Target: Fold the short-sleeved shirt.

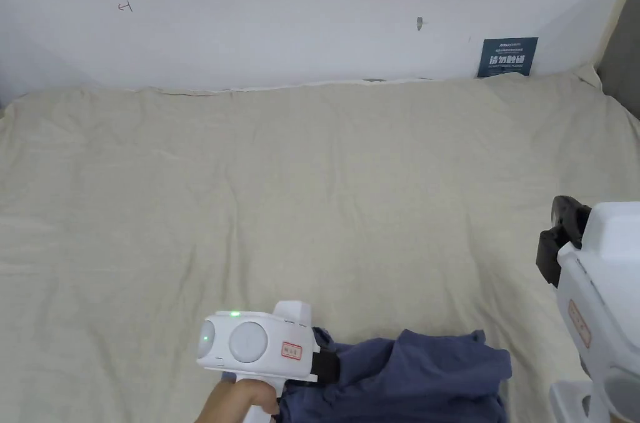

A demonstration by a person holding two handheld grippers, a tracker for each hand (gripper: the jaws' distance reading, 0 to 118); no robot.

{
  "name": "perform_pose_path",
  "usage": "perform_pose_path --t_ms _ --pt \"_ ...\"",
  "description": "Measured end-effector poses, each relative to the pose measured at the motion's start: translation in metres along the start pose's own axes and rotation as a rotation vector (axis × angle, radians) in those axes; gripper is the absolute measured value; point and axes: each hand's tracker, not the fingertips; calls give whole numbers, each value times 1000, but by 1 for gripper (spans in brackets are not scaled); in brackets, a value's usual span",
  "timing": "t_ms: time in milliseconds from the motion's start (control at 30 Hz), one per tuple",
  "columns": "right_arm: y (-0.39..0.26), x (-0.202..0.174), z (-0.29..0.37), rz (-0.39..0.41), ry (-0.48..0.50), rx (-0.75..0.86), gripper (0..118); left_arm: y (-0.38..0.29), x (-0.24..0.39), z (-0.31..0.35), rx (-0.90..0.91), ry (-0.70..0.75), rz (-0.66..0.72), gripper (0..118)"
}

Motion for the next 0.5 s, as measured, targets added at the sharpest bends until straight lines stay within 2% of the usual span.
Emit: perform_pose_path --t_ms 33,67,133,167,200,300,400,467,500 --pt "0 1 0 1 -1 -1 1 0 1 -1 4 12 -3 24" --pt "0 2 1 1 -3 -1 1 -1 2 -1 13 13 -5 46" --pt "0 3 1 -3 -6 -2 1 0 1 -1 21 9 -3 98" --pt "0 4 1 -5 -6 -3 1 1 1 3 26 4 -1 111" --pt "0 4 1 -6 -6 -2 1 2 1 8 50 -8 7 115" --pt "0 4 2 -8 -2 -1 1 0 5 36 143 2 27 113" --pt "1 2 3 -9 5 2 1 -4 0 59 296 84 33 112" --pt "2 0 4 -8 11 5 1 -9 -2 73 386 162 2 98" --pt "2 0 4 -8 13 6 1 -13 -2 78 432 206 -16 85"
